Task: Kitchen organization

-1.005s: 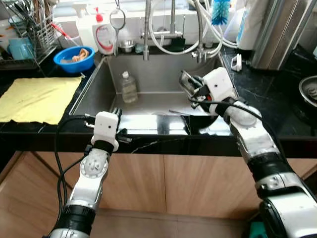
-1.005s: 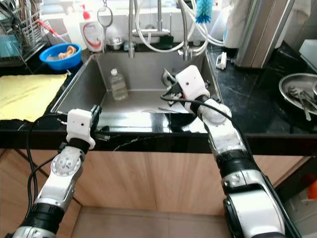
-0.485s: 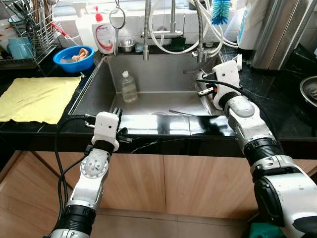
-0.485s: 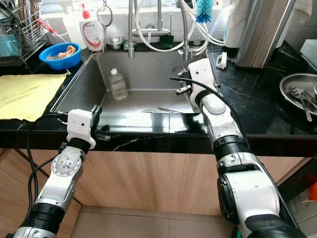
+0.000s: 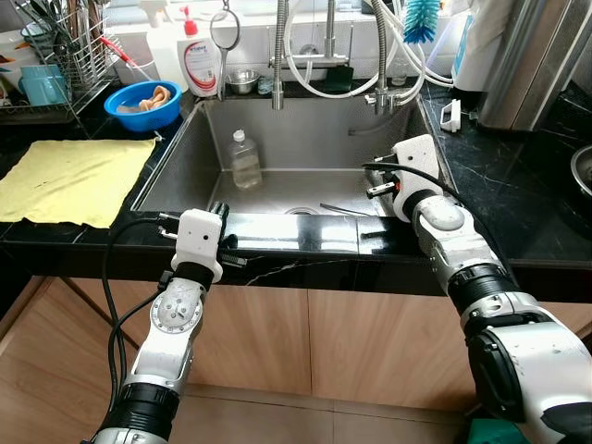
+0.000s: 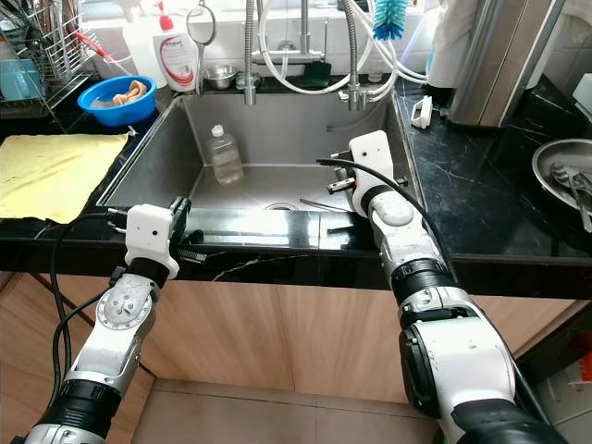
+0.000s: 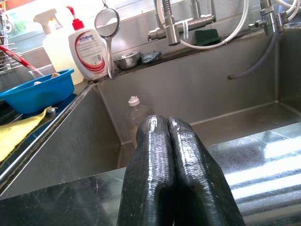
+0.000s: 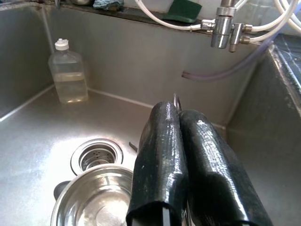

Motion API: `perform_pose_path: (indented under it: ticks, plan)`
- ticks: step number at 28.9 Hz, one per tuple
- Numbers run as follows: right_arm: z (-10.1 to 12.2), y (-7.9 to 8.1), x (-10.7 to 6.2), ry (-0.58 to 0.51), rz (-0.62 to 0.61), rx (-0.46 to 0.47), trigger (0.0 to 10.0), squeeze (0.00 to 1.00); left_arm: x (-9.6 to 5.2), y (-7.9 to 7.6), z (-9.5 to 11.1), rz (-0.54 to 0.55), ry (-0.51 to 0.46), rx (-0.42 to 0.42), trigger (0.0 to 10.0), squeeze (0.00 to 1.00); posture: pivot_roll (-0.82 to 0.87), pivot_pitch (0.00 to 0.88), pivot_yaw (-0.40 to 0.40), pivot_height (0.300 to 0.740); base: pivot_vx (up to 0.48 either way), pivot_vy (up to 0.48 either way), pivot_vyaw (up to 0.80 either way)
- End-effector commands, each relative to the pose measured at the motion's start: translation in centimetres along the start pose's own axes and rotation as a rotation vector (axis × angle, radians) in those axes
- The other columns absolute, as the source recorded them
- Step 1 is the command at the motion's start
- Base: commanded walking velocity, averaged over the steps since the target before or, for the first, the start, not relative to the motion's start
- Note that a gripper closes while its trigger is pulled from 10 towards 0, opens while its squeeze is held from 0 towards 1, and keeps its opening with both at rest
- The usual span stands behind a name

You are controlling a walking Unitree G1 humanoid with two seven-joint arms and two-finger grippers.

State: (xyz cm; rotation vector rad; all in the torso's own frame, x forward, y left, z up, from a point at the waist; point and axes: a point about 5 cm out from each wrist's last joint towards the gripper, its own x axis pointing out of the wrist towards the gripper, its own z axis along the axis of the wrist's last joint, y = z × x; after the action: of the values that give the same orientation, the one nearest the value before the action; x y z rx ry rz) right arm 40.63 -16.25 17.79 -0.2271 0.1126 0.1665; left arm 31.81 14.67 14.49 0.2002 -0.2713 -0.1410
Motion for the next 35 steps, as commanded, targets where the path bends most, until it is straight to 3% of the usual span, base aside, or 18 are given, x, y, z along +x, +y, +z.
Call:
perform_pose_path:
  ticks: [1,3,4,5,6,9,10,11,12,19,21,27,35]
  plan:
    - [0.8,0.1,0.2,-0.021,-0.004,0.003,10.0,0.00,0.0,0.2,0.4,-0.002,-0.013,0.012,10.0,0.00,-0.20,0.000,0.067,0.731,0.000,0.000,0.00]
    - [0.8,0.2,0.2,-0.021,-0.003,0.004,10.0,0.00,0.0,0.2,0.4,-0.003,-0.013,0.012,10.0,0.00,-0.20,0.000,0.066,0.731,0.000,0.000,0.00]
    - [0.8,0.1,0.2,-0.021,-0.003,0.005,10.0,0.10,0.0,0.2,0.4,-0.003,-0.013,0.011,10.0,0.00,-0.20,0.000,0.066,0.731,0.000,0.000,0.00]
    - [0.8,0.1,0.2,-0.022,-0.002,0.006,10.0,0.34,0.0,0.2,0.4,-0.003,-0.013,0.011,10.0,0.00,-0.20,0.000,0.066,0.731,0.000,0.000,0.00]
    - [0.8,0.1,0.2,-0.022,0.001,0.009,10.0,1.00,0.0,0.2,0.4,-0.003,-0.013,0.011,10.0,0.00,-0.20,0.000,0.066,0.731,0.000,0.000,0.00]
    - [0.7,0.1,0.2,-0.018,-0.001,-0.009,10.0,0.99,0.0,0.2,0.4,-0.002,-0.010,0.013,10.0,0.00,-0.20,0.000,0.065,0.731,0.000,0.000,0.00]
    - [0.6,0.1,0.2,-0.016,-0.002,-0.011,10.0,0.11,0.0,0.3,0.4,-0.002,-0.010,0.013,10.0,0.00,-0.19,0.000,0.066,0.731,0.000,0.000,0.00]
    - [0.6,0.1,0.2,-0.016,-0.002,-0.011,10.0,0.11,0.0,0.3,0.4,-0.002,-0.010,0.013,10.0,0.00,-0.19,0.000,0.066,0.731,0.000,0.000,0.00]
    - [0.6,0.2,0.2,-0.016,-0.001,-0.009,10.0,0.00,0.0,0.3,0.3,-0.003,-0.007,0.015,10.0,0.00,-0.19,0.000,0.066,0.731,0.000,0.000,0.00]
    - [0.8,0.0,-0.1,-0.080,-0.027,-0.037,10.0,0.00,0.1,0.3,0.4,0.002,-0.009,0.015,10.0,0.00,-0.19,0.000,0.063,0.731,0.000,0.000,0.00]
    - [1.7,-0.1,-0.7,-0.184,-0.039,-0.067,10.0,0.00,0.1,0.3,0.4,0.009,-0.008,0.023,10.0,0.00,-0.20,0.000,0.060,0.731,0.000,0.000,0.00]
    - [2.2,0.4,-2.2,-0.328,-0.044,-0.092,10.0,0.00,0.1,0.5,0.4,0.028,-0.016,0.029,10.0,0.00,-0.21,0.000,0.060,0.731,0.000,0.000,0.00]
    - [1.2,1.4,-4.9,-0.439,-0.053,-0.044,10.0,0.00,0.2,0.9,1.0,0.064,-0.049,0.030,10.0,0.00,-0.22,0.000,0.059,0.731,0.000,0.000,0.00]
